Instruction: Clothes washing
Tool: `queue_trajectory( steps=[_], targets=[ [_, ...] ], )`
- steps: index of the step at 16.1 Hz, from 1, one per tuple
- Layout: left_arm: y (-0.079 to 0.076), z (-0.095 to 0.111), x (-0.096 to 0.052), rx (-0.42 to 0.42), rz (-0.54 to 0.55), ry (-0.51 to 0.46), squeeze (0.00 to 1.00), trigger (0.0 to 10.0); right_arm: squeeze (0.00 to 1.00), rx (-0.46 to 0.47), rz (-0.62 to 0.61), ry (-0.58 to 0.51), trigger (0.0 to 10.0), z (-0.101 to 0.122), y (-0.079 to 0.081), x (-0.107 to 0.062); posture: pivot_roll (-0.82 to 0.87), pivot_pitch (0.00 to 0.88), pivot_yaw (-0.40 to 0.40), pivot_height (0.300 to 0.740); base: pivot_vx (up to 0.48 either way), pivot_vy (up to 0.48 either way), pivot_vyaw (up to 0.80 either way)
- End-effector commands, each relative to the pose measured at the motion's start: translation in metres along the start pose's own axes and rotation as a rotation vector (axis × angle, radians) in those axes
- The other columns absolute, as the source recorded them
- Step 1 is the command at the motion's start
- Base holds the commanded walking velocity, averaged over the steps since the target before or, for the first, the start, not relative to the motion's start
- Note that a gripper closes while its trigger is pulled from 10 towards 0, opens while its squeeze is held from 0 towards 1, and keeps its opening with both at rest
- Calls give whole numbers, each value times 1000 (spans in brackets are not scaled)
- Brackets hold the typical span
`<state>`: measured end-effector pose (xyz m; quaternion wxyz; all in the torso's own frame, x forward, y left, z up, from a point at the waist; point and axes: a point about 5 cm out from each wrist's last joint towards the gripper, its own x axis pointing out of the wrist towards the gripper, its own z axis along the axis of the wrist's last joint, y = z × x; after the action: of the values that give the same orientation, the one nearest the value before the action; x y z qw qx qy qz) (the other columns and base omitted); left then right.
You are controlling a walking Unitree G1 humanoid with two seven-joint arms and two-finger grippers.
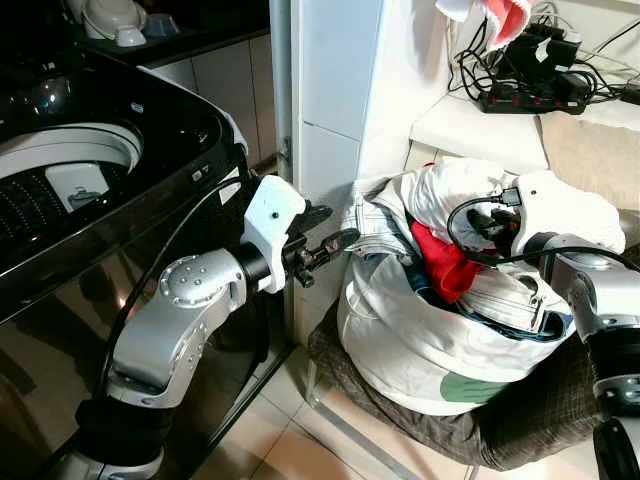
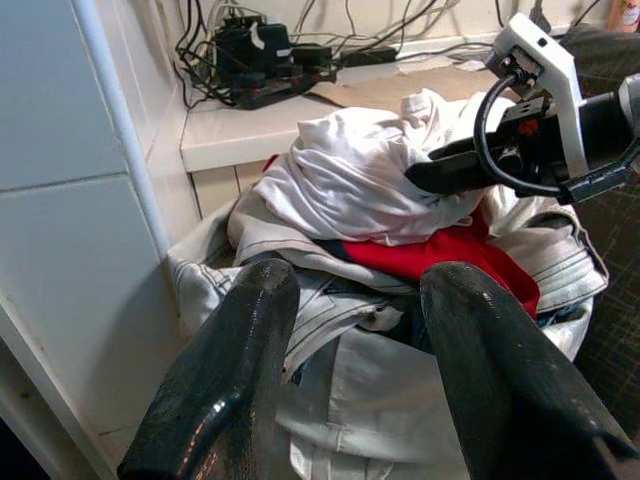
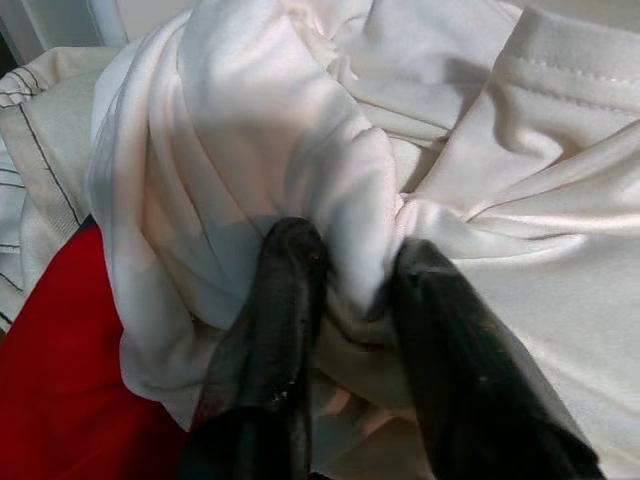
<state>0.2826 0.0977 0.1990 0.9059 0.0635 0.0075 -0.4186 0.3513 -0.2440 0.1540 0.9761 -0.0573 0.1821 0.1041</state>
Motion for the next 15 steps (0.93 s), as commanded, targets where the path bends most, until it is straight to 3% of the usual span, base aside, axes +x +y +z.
queue_trajectory(
  steps=[1,6,9,11,12,15],
  targets=[
    [-3,4,1,7,-23,-3,0,10000,0,-9,11,19,0,-2,2,2,-26,0,-24,740,0,0,0],
    [-3,4,0,7,-25,1,0,10000,0,10,10,1,0,0,-1,2,-25,0,-23,740,0,0,0],
    [5,8,0,40,43,-17,0,10000,0,10,26,-59,0,16,-6,-7,-23,0,-24,740,0,0,0],
    [12,20,-2,47,101,-90,0,10000,0,48,171,-237,0,60,0,-30,-18,0,-28,740,0,0,0],
    [12,22,-2,55,104,-106,0,10000,0,42,201,-275,0,69,2,-36,-18,0,-28,740,0,0,0],
    [14,52,1,60,129,-285,0,10000,0,37,429,-508,0,122,20,-73,-26,0,-24,740,0,0,0]
  ],
)
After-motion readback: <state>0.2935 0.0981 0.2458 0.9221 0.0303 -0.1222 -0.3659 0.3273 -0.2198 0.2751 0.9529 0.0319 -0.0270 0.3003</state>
